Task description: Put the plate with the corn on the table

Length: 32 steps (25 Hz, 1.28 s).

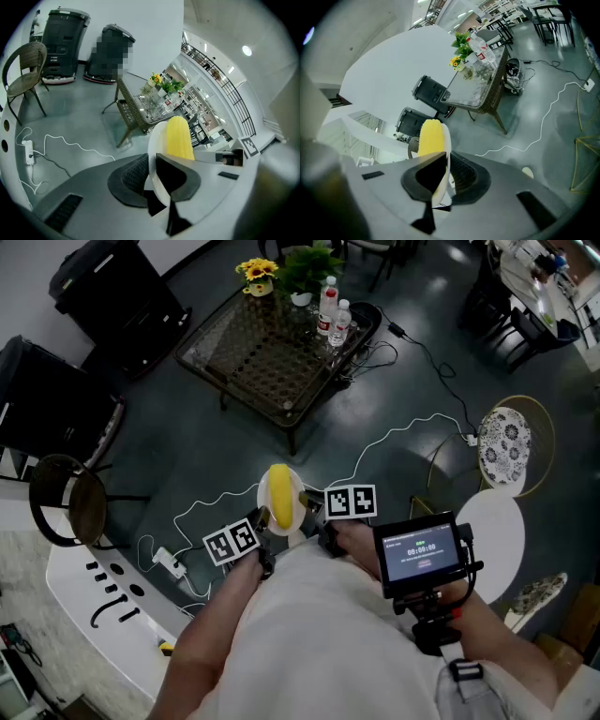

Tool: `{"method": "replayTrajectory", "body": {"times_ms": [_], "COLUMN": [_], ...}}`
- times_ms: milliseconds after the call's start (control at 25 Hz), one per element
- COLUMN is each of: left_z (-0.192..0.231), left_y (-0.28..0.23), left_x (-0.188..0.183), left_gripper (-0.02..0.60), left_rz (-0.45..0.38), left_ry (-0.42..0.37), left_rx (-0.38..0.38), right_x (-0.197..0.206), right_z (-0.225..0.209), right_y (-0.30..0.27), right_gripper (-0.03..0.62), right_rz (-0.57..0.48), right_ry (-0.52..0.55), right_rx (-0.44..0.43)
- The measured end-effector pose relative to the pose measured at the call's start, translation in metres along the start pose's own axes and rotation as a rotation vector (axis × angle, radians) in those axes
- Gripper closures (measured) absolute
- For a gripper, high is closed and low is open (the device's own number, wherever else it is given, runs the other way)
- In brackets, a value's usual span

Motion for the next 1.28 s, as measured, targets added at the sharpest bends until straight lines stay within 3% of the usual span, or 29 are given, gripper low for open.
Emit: {"method": "replayTrajectory", "body": {"times_ms": [520, 1280], "left_z": [-0.016, -0.056], "left_y": [0.023, 0.043], "left_x": [0.013, 0.06], "left_gripper": [0.526, 0.526], "left_rz": [-0.093, -0.15], "left_ry": [0.059, 0.111], "left_rx": [-0.06, -0.115], "right_x": [0.0, 0.025], "right_z": [0.016, 0.002], "right_y": [0.011, 0.055], "right_gripper": [0.557, 0.557], "right_rz": [0.048, 0.091], "right_ry": [0.128, 0.149], "right_rx": [-0.067, -0.116]}}
Point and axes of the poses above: the fingertips, and each gripper's own axes: y backward along the fingers, z to its left, x out of its underside, the point moved 5 cm from there along y, backward along the fingers, and after that the axes turned 8 degrees about -y, right-handed, at the moved point
